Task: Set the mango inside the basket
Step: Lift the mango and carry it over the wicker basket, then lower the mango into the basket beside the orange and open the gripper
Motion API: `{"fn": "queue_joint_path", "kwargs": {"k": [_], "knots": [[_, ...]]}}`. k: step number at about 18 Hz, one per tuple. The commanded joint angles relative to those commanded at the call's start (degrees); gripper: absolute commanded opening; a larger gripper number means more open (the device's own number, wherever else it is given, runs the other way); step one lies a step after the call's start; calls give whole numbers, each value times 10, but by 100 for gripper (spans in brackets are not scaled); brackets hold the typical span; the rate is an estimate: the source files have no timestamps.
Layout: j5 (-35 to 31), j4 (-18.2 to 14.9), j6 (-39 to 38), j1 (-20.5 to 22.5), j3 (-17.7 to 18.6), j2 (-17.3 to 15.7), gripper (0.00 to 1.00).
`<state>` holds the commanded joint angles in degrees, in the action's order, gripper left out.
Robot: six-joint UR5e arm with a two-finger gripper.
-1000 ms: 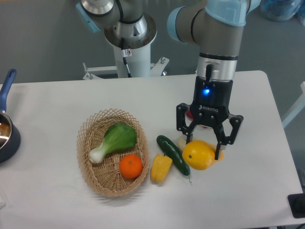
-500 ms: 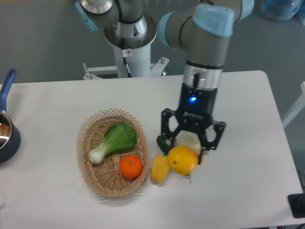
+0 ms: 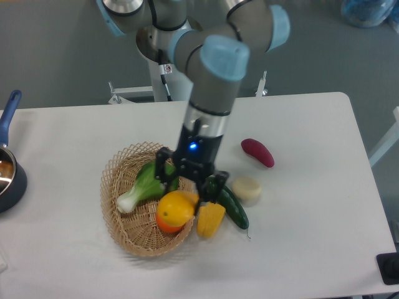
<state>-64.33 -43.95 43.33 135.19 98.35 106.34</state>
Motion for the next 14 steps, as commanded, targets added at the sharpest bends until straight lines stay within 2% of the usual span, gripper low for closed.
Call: {"fn": "queue_joint_path", "kwargs": {"k": [4, 8, 12, 14], "knots": [[-2, 0, -4, -33, -4, 40, 49], [-14, 1, -11, -49, -5, 80, 49], [-15, 2, -11, -59, -11, 99, 49], [-15, 4, -11, -60, -12, 107, 53]]}}
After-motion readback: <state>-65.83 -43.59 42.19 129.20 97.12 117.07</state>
